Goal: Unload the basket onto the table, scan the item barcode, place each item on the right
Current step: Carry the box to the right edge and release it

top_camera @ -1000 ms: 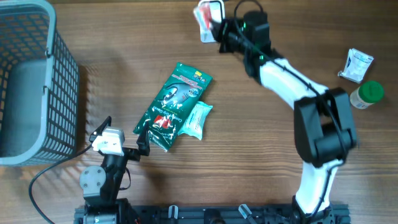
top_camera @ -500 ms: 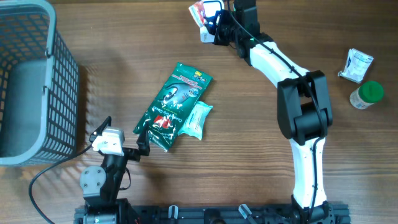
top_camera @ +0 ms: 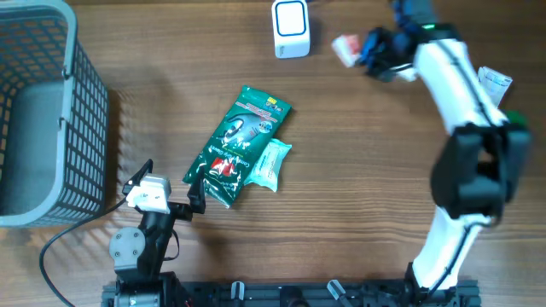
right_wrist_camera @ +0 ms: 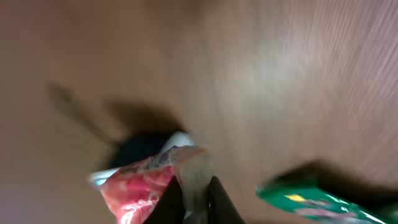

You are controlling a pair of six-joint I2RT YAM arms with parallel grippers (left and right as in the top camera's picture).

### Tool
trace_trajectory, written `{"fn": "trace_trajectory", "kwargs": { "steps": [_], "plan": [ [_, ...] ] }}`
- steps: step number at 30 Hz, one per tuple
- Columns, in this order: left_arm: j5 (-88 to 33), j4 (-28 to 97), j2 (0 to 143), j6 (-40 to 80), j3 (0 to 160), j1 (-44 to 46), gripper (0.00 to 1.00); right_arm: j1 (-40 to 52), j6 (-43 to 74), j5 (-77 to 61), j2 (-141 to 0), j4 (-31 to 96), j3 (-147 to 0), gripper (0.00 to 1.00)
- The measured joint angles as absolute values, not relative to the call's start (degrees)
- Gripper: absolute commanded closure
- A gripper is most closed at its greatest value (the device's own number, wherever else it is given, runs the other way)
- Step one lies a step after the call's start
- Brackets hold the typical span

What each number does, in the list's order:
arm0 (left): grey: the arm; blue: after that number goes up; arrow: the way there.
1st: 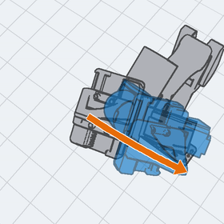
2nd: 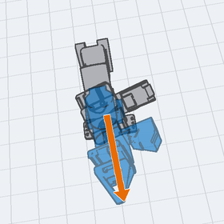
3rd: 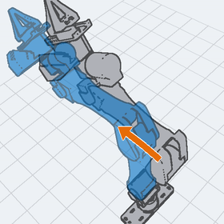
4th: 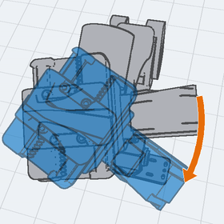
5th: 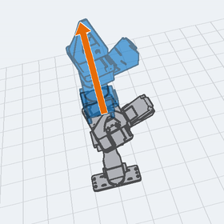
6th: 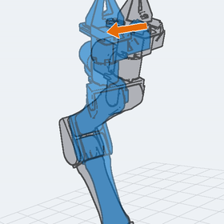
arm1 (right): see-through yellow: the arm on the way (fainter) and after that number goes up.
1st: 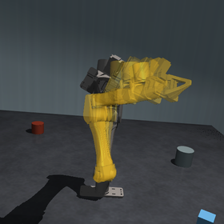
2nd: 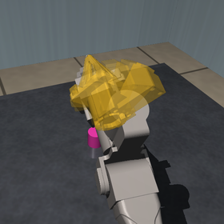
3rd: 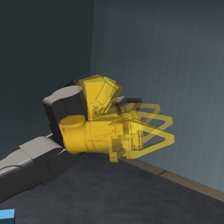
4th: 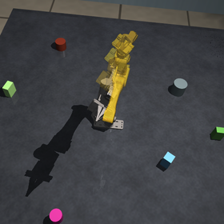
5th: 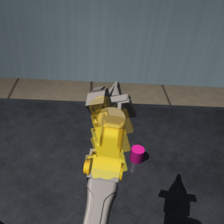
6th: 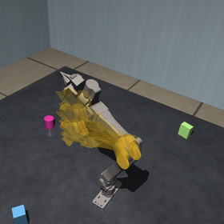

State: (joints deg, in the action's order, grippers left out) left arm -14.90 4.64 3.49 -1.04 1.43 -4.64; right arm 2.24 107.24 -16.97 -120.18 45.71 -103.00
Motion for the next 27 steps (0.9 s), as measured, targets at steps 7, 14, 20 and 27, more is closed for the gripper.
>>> {"fn": "trace_trajectory", "kwargs": {
  "steps": [7, 14, 20, 27],
  "plan": [
    [-14.9, 4.6, 3.5, -1.0, 1.4, -4.6, 0.00, -16.3, 97.8, 3.9, -118.5, 58.3, -103.4, 0.96],
    [-14.9, 4.6, 3.5, -1.0, 1.4, -4.6, 0.00, -35.1, 94.2, 5.6, -118.6, 58.1, -103.4, 0.85],
    [-14.9, 4.6, 3.5, -1.0, 1.4, -4.6, 0.00, -40.2, 89.2, 14.5, -118.6, 60.2, -103.4, 0.00],
    [-14.9, 4.7, 3.5, -1.0, 1.4, -4.6, 0.00, -39.8, 65.8, -0.5, -117.1, 60.7, -103.5, 0.00]
  ]
}}
